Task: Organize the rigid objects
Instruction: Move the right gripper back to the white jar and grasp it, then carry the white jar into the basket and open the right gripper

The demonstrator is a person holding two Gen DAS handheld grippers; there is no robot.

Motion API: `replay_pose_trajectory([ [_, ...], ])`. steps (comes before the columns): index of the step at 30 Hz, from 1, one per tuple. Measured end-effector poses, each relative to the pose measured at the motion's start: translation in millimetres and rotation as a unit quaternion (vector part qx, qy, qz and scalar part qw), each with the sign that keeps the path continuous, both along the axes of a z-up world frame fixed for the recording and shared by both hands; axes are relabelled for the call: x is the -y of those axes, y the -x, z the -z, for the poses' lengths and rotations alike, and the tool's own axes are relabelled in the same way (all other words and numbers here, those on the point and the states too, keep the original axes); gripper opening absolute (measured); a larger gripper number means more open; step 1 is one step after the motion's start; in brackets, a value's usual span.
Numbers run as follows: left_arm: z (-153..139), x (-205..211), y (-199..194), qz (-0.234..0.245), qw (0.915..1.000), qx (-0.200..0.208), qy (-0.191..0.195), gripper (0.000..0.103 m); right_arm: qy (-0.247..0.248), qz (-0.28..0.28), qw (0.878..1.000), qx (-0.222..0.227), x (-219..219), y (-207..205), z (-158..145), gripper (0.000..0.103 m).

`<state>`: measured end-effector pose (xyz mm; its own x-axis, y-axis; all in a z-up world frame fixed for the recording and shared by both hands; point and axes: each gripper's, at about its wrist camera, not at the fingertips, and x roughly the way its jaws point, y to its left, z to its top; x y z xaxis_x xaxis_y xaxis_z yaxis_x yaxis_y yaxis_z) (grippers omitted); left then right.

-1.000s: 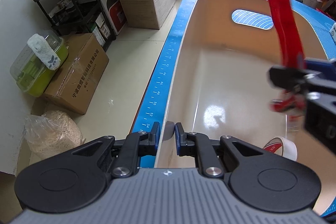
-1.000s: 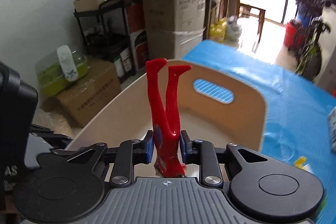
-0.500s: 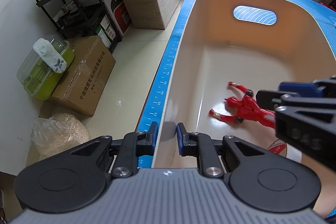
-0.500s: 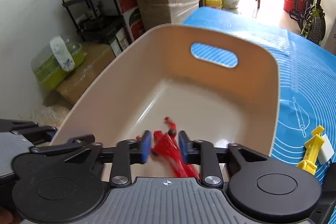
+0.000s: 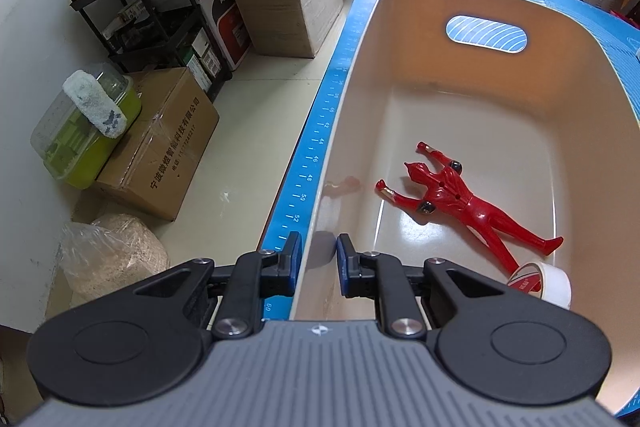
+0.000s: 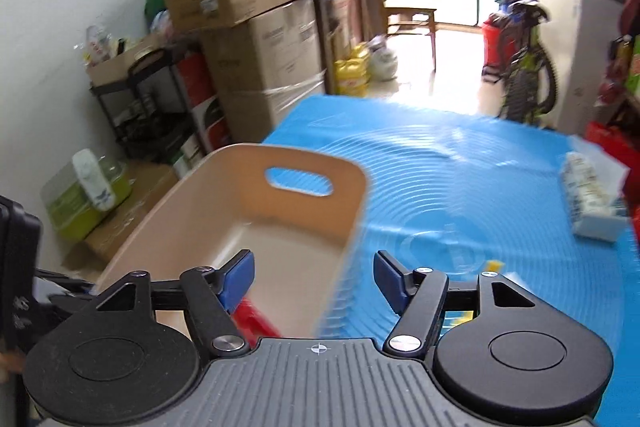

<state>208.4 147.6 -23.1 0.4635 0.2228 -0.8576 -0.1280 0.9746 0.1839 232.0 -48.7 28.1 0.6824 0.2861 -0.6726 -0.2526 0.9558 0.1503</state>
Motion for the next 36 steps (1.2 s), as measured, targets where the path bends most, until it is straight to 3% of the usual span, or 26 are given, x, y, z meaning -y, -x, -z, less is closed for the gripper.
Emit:
replay_pose_trajectory([
  [4,-2,-1,1,-0.001,1.0000,0.003,0.003,0.020,0.025,0.020,0.999,0.000,29,4,9,0.074],
  [8,-3,-3,1,-0.004,1.0000,0.005,0.005,0.019,0.046,0.045,0.997,-0.037,53,1,35,0.074],
  [13,-3,-3,1,-0.005,1.0000,0.005,0.004,0.019,0.082,0.058,0.993,-0.064,62,-4,62,0.074],
  [18,-3,-2,0,-0.004,1.0000,0.004,0.002,0.019,0.089,0.049,0.990,-0.097,65,-6,86,0.073],
  [24,-3,-2,0,-0.005,1.0000,0.005,0.002,0.019,0.088,0.048,0.989,-0.110,65,-11,97,0.059],
  [28,-3,-2,1,-0.005,1.0000,0.005,0.003,0.019,0.092,0.047,0.988,-0.115,63,-13,99,0.039],
  [36,-3,-1,1,-0.004,1.0000,0.005,0.003,0.019,0.074,0.063,0.991,-0.096,66,-13,77,0.039],
])
